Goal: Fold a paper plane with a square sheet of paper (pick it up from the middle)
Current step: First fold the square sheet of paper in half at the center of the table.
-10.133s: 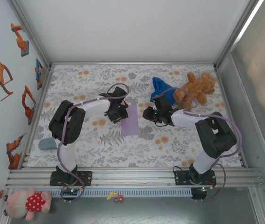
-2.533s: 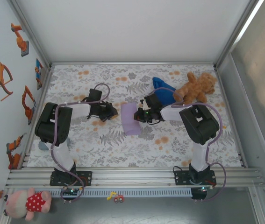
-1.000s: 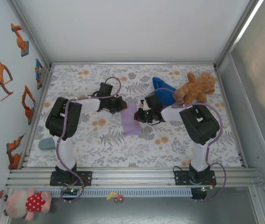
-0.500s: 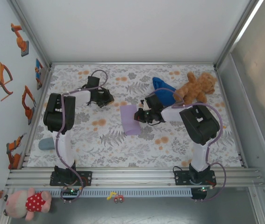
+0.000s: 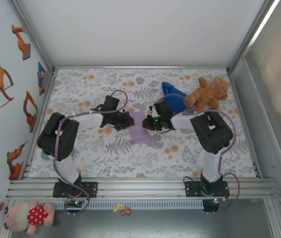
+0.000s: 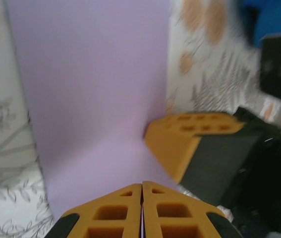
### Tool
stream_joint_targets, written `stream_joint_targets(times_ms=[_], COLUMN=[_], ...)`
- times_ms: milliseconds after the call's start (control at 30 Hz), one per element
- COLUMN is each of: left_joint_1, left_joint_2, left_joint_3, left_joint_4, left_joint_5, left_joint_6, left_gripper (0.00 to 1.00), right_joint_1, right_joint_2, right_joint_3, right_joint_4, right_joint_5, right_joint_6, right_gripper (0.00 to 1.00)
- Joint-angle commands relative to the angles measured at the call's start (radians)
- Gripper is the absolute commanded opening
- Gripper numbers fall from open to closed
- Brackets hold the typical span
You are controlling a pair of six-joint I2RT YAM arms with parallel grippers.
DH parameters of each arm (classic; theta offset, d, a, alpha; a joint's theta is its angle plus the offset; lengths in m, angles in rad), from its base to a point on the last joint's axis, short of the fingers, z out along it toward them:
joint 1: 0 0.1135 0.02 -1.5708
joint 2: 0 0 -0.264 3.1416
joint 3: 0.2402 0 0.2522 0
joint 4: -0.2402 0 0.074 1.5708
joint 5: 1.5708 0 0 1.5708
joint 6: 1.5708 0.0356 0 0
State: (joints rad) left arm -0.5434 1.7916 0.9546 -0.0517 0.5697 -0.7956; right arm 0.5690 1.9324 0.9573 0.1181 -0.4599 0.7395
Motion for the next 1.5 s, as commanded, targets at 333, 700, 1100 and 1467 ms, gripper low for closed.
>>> stream_joint_targets(times_ms=[333,700,1100,1467], left_joint_1=[-0.047,-0.025,0.010,-0.081], left_joint_2=[0.115,0.067,-0.183,-0.020], left_joint_3=[0.043,-0.117,-0.206,-0.062], left_joint_4=[0.029,-0.034,-0.069,0.065], left_joint_5=[0.070,0.013,-0.008,0.041], left_joint_6=[-0.045,-0.008,-0.006,-0.070], left_gripper=[0.09,0.09,0.09,0.09], right_joint_1=[-0.032,-0.032,-0.032,-0.032], right_joint_2=[0.128,0.137,0.136,0.132], right_joint_3=[-0.094,-0.101,-0.101,-0.104], right_joint_4=[-0.337,-0.336,-0.334,-0.330], right_joint_5=[0.212,0.231,0.236,0.234], right_joint_6=[-0.022,-0.024,-0.027,-0.020], right_gripper=[0.00,0.00,0.00,0.00])
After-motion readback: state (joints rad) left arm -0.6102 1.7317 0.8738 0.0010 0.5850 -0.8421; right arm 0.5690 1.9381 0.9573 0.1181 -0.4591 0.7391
